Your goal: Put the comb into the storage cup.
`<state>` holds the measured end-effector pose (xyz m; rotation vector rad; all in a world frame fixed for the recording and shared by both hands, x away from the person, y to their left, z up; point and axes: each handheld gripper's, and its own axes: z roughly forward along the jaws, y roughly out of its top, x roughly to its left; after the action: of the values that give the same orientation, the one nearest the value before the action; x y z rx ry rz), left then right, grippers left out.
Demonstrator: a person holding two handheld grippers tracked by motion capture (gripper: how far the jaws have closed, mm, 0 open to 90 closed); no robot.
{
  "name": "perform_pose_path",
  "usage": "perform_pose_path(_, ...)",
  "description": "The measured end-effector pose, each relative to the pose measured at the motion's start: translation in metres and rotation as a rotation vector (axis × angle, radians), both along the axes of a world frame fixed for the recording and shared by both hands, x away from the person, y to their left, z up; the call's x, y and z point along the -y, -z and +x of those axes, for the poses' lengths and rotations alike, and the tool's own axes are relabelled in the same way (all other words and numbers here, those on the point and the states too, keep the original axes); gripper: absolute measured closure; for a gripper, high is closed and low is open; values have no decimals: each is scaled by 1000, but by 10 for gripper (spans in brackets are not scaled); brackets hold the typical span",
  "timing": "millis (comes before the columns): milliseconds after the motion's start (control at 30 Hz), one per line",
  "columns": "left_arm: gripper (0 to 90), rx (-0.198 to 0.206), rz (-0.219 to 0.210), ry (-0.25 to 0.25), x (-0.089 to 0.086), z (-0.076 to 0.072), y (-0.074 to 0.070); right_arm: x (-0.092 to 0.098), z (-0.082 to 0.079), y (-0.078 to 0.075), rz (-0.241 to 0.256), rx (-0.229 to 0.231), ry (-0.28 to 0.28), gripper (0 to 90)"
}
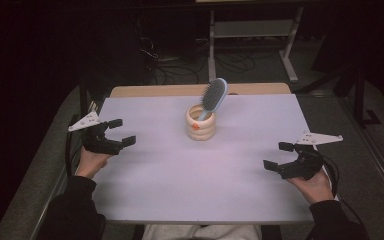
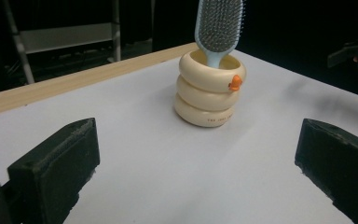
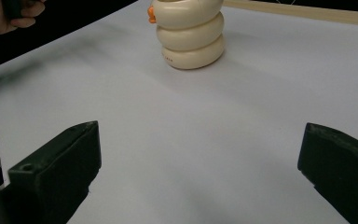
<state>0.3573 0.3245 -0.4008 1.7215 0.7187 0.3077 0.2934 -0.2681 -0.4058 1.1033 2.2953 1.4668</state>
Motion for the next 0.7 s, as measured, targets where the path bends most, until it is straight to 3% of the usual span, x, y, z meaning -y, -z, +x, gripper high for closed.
perform_pose_path(267, 0, 29, -41, -45, -14, -11, 7, 0, 0, 0, -2, -1, 0, 0)
perform_pose_path(500, 0, 45, -31, -68, -22, -19, 15, 0, 0, 0, -1, -1, 1, 0)
perform_pose_path(700, 0, 58, 10, -85, -30, -28, 23, 0, 0, 0, -1, -3, 3, 0)
